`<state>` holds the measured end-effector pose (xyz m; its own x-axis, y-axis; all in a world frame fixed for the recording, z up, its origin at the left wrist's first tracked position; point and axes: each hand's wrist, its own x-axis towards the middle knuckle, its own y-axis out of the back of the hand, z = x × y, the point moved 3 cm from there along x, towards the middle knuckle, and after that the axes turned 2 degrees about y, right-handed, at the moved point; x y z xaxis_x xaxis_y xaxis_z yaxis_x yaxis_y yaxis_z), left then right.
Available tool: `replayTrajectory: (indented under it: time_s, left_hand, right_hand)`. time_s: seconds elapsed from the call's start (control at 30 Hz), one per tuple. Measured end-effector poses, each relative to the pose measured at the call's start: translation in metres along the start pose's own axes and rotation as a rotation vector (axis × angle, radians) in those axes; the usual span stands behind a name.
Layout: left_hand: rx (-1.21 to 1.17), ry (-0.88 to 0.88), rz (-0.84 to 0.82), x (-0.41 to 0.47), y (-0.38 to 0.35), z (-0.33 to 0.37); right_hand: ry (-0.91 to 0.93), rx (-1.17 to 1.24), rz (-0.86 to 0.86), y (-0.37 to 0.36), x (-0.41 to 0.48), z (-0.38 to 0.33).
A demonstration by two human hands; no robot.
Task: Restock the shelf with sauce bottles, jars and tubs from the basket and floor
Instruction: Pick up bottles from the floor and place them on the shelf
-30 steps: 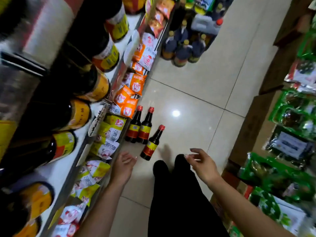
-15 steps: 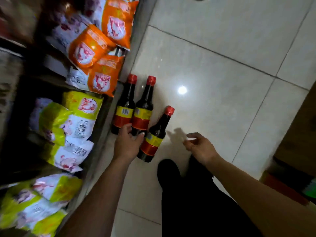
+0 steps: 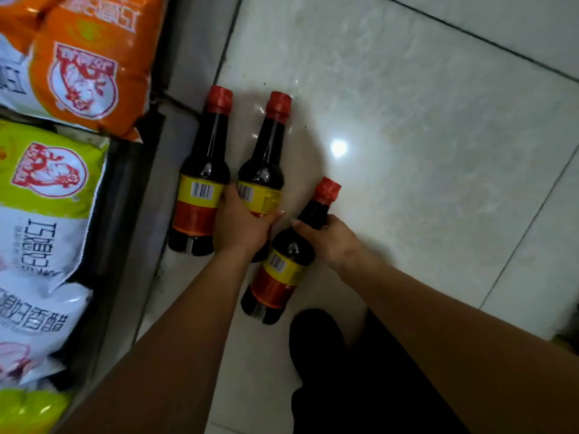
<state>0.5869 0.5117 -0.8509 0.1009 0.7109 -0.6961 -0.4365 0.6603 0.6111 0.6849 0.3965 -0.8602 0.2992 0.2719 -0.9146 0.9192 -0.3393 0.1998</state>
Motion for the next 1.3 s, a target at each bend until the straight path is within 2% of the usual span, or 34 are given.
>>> replayTrajectory:
  time_s: [0.17, 0.3, 0.43, 0.67, 0.9, 1.3]
  left_hand:
    - [0.024, -0.023, 0.058, 0.002, -0.007, -0.001]
    - [-0.007, -0.022, -0.014, -0.010, -0.002, -0.006]
    - [-0.116, -0.022, -0.114, -0.039, 0.010, -0.010]
    - [-0.134, -0.135, -0.138, -0.096, 0.044, 0.018]
    - [-0.136, -0.275, -0.142, -0.170, 0.096, 0.086]
    - [-0.210, -0.365, -0.040, -0.322, 0.217, 0.171]
  right_hand:
    - [-0.030, 0.174, 0.014, -0.010, 0.008, 0.010]
    - [0.022, 0.276, 0.015, -0.005, -0.009, 0.015]
    - [0.088, 0.267, 0.017, 0.016, -0.031, 0.009]
    - [0.164, 0.237, 0.091, 0.077, -0.084, -0.014]
    - [0.280, 0.174, 0.171, 0.140, -0.177, -0.061]
    - [0.472, 0.212, 0.285, 0.228, -0.372, -0.132]
